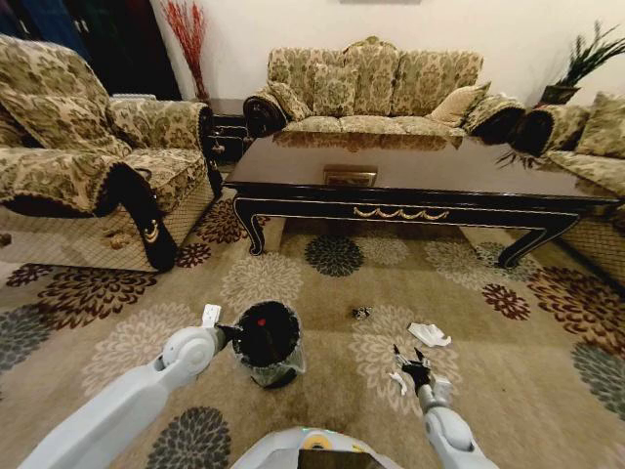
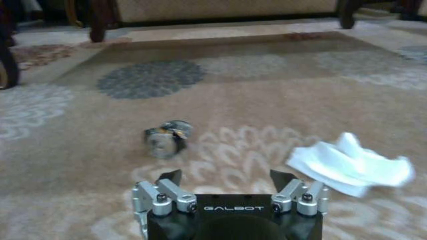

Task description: Move to the front of the table and pick up the trash from the floor, then place it into the trash bin.

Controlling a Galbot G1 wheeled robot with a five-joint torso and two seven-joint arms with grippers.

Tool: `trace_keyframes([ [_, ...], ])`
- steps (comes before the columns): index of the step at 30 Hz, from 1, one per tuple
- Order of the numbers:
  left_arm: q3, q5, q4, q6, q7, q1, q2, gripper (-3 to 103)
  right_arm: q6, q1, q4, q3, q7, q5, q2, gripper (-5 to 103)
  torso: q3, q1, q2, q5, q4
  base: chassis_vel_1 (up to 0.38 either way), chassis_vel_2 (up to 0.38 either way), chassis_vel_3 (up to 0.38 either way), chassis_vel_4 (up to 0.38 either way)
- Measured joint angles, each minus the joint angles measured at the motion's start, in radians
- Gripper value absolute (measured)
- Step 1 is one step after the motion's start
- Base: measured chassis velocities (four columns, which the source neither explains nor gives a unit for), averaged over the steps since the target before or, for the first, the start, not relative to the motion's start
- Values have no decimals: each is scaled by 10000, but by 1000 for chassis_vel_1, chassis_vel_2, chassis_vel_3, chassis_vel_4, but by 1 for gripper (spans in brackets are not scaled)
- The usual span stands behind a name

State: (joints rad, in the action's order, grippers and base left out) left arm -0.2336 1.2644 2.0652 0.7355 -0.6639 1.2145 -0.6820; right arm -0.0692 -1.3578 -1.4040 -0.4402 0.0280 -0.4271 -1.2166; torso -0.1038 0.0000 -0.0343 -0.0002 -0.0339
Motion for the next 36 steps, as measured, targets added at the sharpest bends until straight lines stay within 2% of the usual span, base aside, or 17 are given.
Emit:
trace_keyframes([
  [2,-227,16,7,0,1,191,-98,2,-34,423,309,270,-18,-18,6,98,0,0,0,-1,3,0,0,0,0],
  [5,-429,12,75,0,-2,390,-137,2,-138,1134,944,441,43,-93,-11,100,0,0,0,2,-3,0,0,0,0],
  [10,-457,33,240,0,-48,415,-142,2,-330,2012,2124,509,108,-106,81,100,0,0,0,1,-2,0,0,0,0],
  [12,-233,168,353,0,-207,158,-181,2,-641,2699,3377,447,136,38,93,100,0,0,1,3,0,0,0,0,0],
  [16,82,401,453,-1,-397,-240,-220,2,-960,3349,4553,214,116,139,111,100,-1,0,0,3,2,0,0,0,0],
  [22,318,557,517,-1,-434,-535,-230,2,-1462,3952,5739,-68,70,404,275,100,-1,0,1,4,1,0,0,0,0],
  [29,576,597,531,-1,-449,-753,-239,2,-1707,4572,6926,-93,17,795,353,100,0,0,1,6,0,0,0,0,0],
  [33,744,772,609,-1,-520,-1000,-250,2,-1863,5536,8358,-61,-232,1036,351,100,0,0,1,5,2,0,0,0,0],
  [36,772,817,631,-1,-530,-1036,-247,2,-1879,5990,8823,-60,-336,1021,330,100,0,0,1,3,1,0,0,0,0],
])
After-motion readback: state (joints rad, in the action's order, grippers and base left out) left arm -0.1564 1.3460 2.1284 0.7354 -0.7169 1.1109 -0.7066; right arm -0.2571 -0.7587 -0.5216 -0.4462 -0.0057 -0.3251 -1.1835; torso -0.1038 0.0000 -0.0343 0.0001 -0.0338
